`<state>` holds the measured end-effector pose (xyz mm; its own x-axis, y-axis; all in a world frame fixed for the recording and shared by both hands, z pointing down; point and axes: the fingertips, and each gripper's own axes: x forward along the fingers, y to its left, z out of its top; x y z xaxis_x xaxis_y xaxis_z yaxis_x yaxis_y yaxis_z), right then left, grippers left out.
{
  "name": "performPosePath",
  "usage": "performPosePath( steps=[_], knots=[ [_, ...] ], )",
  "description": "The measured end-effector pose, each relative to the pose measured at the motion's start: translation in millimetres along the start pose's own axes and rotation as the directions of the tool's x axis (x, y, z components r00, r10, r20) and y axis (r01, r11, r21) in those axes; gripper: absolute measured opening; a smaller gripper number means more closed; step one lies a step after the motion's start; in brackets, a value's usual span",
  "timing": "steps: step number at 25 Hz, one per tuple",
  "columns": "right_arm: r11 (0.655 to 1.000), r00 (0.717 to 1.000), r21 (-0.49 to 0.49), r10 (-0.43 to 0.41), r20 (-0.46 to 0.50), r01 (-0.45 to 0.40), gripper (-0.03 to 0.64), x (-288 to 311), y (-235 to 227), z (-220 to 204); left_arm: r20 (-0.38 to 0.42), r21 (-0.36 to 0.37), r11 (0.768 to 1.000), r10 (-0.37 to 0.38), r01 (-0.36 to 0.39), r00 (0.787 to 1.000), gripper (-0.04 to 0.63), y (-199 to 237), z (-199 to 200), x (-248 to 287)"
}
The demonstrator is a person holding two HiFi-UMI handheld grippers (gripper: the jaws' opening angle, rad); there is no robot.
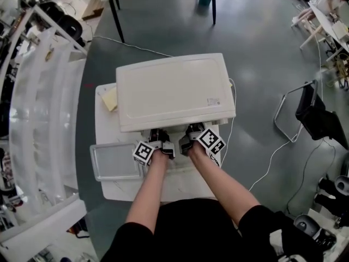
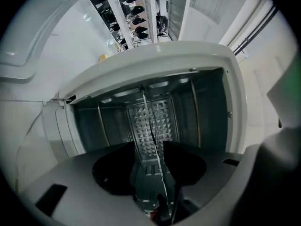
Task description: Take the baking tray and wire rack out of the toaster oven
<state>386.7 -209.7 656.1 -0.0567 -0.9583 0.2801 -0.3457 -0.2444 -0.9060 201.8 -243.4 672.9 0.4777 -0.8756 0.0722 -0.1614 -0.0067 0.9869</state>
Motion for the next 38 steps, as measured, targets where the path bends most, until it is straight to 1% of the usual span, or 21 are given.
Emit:
performPosePath(
  steps=[3, 4, 5, 7, 8, 11, 13, 16, 19, 21, 23, 27, 34, 38],
  knots=[
    [1.000, 1.000, 0.017, 0.005, -0.001, -0.005, 0.192, 7.5, 1.0, 3.1, -0.001, -0.018, 0.999, 0.047, -0.047, 0.999, 0.183, 12.3, 4.5, 1.9],
    [1.000, 1.000, 0.021, 0.009, -0.006, -0.009, 0.166, 9.5, 1.0, 3.0, -0.008, -0.017, 0.999, 0.047, -0.047, 0.999, 0.183, 13.2, 5.5, 4.0],
    [1.000, 1.000, 0.024, 0.012, -0.010, -0.012, 0.124, 10.6, 0.4, 2.2, -0.015, -0.015, 0.999, 0.038, -0.038, 0.999, 0.183, 12.4, 6.2, 6.0],
    [1.000, 1.000, 0.026, 0.008, -0.015, -0.008, 0.086, 9.9, -2.5, 0.2, -0.016, -0.027, 1.000, 0.016, -0.017, 1.000, 0.176, 8.5, 6.6, 8.1],
    [1.000, 1.000, 0.027, 0.006, -0.013, -0.006, 0.062, 8.9, -3.7, -0.6, -0.009, -0.045, 0.999, 0.004, -0.005, 1.000, 0.164, 5.6, 6.8, 8.3],
    [0.999, 1.000, 0.034, 0.012, -0.001, -0.012, 0.054, 6.7, -3.5, -3.8, 0.025, -0.093, 0.995, -0.028, 0.030, 0.999, 0.075, -1.8, 10.4, 7.3],
    [0.999, 1.000, 0.046, 0.017, 0.007, -0.017, 0.052, 6.1, -3.8, -5.3, 0.038, -0.122, 0.992, -0.025, 0.029, 0.999, 0.035, -1.7, 11.4, 6.0],
    [0.997, 1.000, 0.072, 0.024, 0.009, -0.025, 0.049, 4.3, -4.4, -6.8, 0.020, -0.165, 0.986, -0.002, 0.005, 1.000, 0.028, 2.3, 11.0, 3.3],
    [0.994, 0.999, 0.095, 0.046, 0.005, -0.047, 0.043, -0.8, -2.9, -7.2, -0.002, -0.148, 0.989, -0.003, 0.002, 1.000, 0.026, -1.5, 10.0, -0.1],
    [0.992, 0.998, 0.107, 0.060, 0.006, -0.061, 0.038, -6.8, -2.8, -7.4, -0.002, -0.144, 0.990, -0.006, 0.006, 1.000, 0.025, -3.7, 7.2, -4.6],
    [0.992, 0.998, 0.113, 0.061, 0.004, -0.061, 0.037, -14.8, -5.0, -8.2, 0.002, -0.138, 0.990, -0.005, 0.006, 1.000, 0.025, -4.6, 3.0, -11.3],
    [0.993, 0.999, 0.108, 0.049, 0.006, -0.049, 0.037, -33.6, -9.3, -14.5, -0.010, -0.097, 0.995, 0.018, -0.019, 1.000, 0.025, -3.4, -3.9, -30.4],
    [0.989, 0.998, 0.133, 0.061, 0.015, -0.062, 0.034, -68.3, -10.3, -24.9, -0.022, -0.106, 0.994, 0.020, -0.022, 1.000, 0.023, -5.7, -13.1, -65.2],
    [0.987, 0.997, 0.142, 0.068, 0.022, -0.071, 0.031, -87.4, -9.3, -33.9, -0.013, -0.120, 0.993, -0.004, 0.002, 1.000, 0.024, -10.5, -15.8, -86.6]
  ],
)
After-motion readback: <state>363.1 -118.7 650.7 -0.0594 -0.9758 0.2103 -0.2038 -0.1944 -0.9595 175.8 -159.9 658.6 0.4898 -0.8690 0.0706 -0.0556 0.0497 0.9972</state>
